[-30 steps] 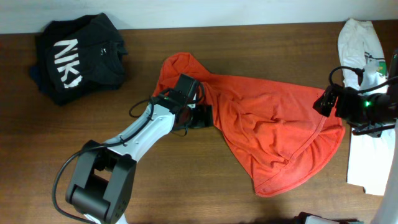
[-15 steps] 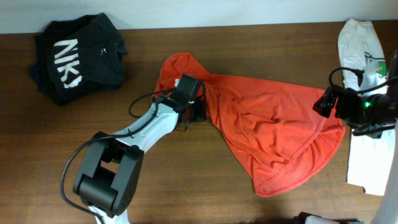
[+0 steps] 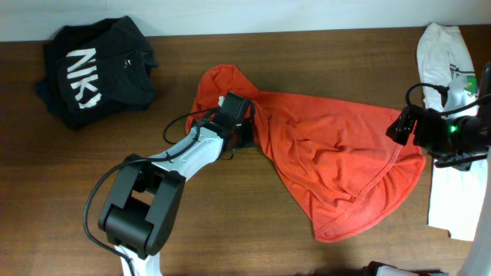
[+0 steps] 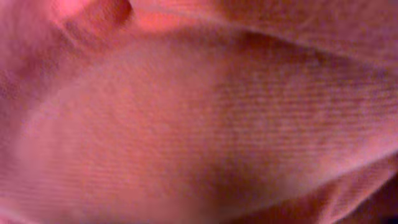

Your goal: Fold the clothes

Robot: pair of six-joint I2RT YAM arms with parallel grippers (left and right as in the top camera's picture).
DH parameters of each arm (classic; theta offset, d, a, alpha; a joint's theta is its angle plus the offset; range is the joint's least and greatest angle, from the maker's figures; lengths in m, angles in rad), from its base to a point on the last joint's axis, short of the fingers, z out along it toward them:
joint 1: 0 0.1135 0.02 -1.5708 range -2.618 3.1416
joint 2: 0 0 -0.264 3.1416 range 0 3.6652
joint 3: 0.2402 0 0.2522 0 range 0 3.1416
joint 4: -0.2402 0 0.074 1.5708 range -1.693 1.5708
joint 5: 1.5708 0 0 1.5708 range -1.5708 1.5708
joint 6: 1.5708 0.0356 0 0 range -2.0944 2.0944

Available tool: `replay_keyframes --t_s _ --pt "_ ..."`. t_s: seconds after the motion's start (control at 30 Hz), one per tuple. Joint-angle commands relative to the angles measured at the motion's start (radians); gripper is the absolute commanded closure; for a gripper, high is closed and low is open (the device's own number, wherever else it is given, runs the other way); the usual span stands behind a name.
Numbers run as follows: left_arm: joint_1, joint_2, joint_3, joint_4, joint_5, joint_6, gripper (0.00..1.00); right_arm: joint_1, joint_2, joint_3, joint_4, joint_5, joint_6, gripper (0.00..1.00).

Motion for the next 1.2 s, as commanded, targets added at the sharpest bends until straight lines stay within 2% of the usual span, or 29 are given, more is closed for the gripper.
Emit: replay_keyframes --t_s 0.0,0.13,0.3,0.43,0.53,0.7,0.8,0.93,1.17 --pt "-0.003 -0.005 0.0 -0.047 0.004 0.016 0.99 0.006 0.0 -0.002 0.0 0.013 -0.004 0.01" --pt "-0.003 -0.114 0.05 -0.232 0.003 0.016 0.99 0.006 0.0 -0.002 0.004 0.013 -0.004 0.01" --pt "-0.003 -0.359 0.189 -0.696 0.003 0.016 0.99 0.007 0.0 -0.002 -0.004 0.012 -0.004 0.01" --pt "-0.003 -0.525 0.217 -0.921 0.003 0.016 0.99 0.008 0.0 -0.002 -0.013 0.0 -0.003 0.01" --pt "-0.003 -0.612 0.217 -1.033 0.003 0.016 1.0 0.046 0.0 -0.002 -0.031 -0.014 -0.003 0.01" --pt "-0.003 -0.706 0.217 -1.159 -0.024 0.014 1.0 0.171 0.0 -0.002 -0.061 -0.011 0.009 0.01" --pt "-0.003 -0.753 0.217 -1.21 -0.165 -0.066 0.99 0.251 -0.003 -0.031 -0.061 -0.01 0.044 0.01" --pt "-0.003 -0.773 0.217 -1.23 -0.222 -0.088 1.0 0.362 -0.052 -0.148 -0.057 -0.01 0.11 0.01" --pt "-0.003 -0.745 0.216 -1.185 -0.288 -0.087 0.99 0.603 -0.216 -0.445 0.068 -0.044 0.164 0.0"
